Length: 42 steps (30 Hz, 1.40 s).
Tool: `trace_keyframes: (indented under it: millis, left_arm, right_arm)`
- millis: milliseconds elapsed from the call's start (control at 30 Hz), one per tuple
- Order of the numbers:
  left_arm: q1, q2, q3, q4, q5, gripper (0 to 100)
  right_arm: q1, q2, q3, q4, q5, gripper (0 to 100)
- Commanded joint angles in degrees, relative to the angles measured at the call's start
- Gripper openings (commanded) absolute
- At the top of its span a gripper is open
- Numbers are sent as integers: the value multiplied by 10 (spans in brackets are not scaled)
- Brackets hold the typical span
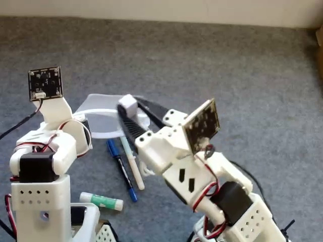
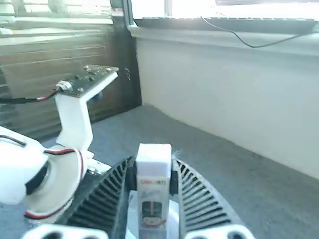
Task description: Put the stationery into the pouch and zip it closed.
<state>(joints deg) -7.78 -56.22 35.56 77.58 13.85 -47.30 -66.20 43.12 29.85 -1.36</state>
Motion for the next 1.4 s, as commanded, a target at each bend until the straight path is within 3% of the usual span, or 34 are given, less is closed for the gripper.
trace_keyframes:
  millis: [0,333,467,600,1167,1367]
  left_arm:
    - [-9,0,-3,-15,5,6]
    - [-9,0,-2,-13,4,6]
    - [-9,0,-2,-13,4,6]
    - [-9,0,-2,-13,4,6]
    - [-9,0,-2,-12,4,6]
    - [-9,0,-2,-11,4,6]
  right_arm:
    - [-25,-3,22,-87,-6,5]
    - [-26,50,164,-279,0,5]
    - [-28,52,210,-332,72,5]
    - [-27,52,255,-396,91,5]
    - [-24,51,300,-462,91,6]
    - [-6,53,335,-549,91,6]
